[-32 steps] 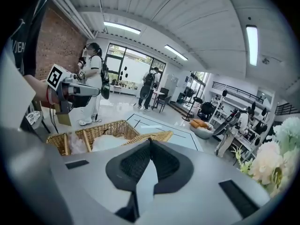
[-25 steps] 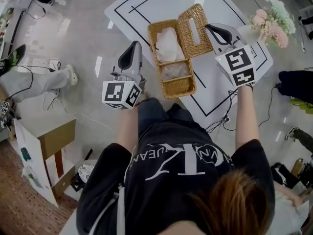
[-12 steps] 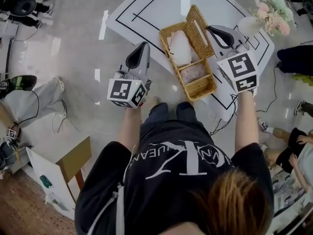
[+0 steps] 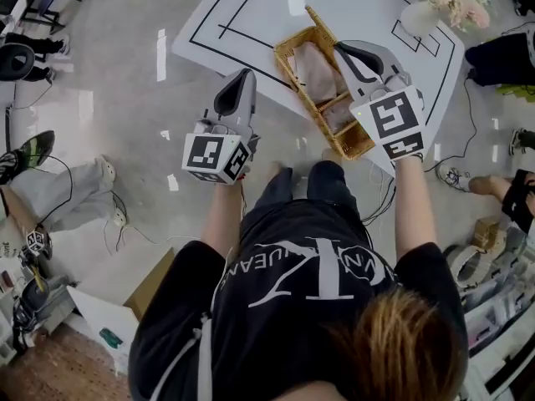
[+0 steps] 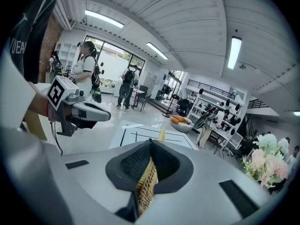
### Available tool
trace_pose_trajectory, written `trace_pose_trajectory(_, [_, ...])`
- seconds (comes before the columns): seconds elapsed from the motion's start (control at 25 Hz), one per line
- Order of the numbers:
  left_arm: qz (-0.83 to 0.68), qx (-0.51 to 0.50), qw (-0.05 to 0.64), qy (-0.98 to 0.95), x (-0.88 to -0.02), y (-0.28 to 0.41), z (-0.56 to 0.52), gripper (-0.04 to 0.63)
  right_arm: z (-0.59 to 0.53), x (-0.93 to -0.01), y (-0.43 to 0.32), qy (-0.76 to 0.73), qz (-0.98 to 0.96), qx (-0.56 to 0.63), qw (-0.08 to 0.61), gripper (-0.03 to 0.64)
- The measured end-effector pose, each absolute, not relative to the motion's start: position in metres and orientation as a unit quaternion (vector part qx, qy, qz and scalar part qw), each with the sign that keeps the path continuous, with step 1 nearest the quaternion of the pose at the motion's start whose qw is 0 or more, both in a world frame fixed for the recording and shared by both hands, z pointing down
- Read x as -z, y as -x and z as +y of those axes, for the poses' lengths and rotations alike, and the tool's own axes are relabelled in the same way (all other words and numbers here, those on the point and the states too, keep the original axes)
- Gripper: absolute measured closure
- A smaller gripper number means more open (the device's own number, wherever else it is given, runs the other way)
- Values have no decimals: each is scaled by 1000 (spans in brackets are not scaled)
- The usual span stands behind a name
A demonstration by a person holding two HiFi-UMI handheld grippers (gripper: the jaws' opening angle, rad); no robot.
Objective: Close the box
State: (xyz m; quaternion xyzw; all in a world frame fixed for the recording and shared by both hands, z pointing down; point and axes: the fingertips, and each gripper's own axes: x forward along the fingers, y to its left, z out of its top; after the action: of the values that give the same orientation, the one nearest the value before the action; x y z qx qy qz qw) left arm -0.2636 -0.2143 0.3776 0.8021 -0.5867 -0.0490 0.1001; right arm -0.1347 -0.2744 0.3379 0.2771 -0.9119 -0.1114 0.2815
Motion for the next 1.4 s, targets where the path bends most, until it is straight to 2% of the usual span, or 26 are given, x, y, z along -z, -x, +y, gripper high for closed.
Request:
trace_pose_trajectory(0.52, [-577,54,102,-808,-382,287,-207,586,-231,-389,178,-220,-889,165,365,603])
trace_pose_trajectory(1.4, [-576,30,128,-807,-414,302,-196,586,-214,-453,196,-186,-868,148,436,604])
